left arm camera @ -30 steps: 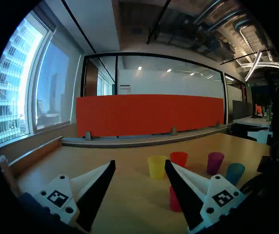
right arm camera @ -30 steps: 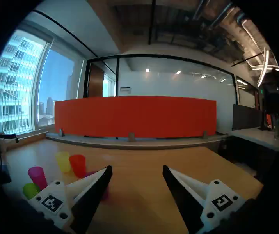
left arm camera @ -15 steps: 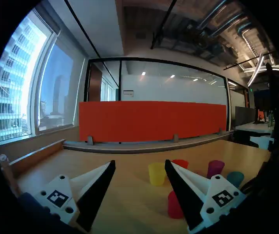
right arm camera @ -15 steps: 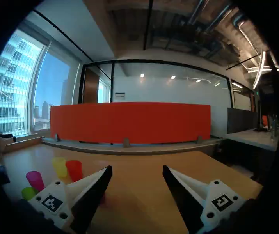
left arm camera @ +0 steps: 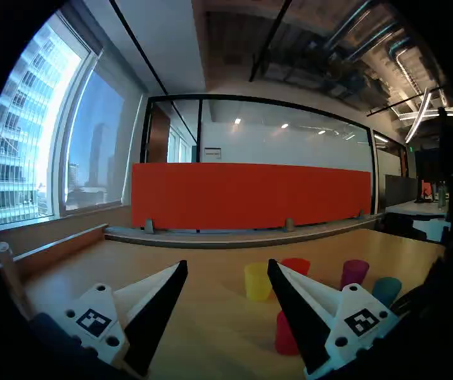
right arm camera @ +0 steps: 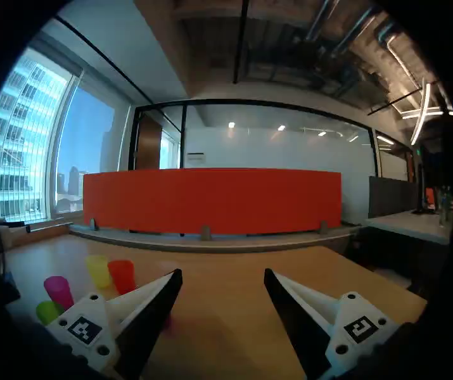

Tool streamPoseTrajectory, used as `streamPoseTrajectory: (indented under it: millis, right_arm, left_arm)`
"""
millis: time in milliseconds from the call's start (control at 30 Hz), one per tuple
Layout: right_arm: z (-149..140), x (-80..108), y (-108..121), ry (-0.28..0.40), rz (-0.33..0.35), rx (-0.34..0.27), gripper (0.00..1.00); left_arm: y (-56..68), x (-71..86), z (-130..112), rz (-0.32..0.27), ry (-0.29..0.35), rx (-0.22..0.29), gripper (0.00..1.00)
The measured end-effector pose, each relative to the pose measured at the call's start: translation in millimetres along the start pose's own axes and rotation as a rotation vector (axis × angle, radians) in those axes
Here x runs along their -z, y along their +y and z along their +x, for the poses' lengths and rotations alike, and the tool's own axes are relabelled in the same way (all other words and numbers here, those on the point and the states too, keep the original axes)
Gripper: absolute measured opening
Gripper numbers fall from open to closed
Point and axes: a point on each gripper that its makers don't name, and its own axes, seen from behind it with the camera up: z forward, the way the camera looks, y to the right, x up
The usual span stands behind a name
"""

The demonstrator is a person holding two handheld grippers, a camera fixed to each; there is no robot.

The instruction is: Pour water

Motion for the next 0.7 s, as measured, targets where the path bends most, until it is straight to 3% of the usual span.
streamPoseTrajectory:
  millis: [300,700]
  right_arm:
    - [-5,3.8,2,-0.007,-0.004,0.04,1.0]
    - [4,7.8,14,-0.001,-0.033,-0.005,1.0]
  left_arm:
    - [-9.0,1.5,-1,0.033,0.023,-0.006,0.94]
    - [-24.8,7.5,-14,0.051,0.028,-0.015,0.94]
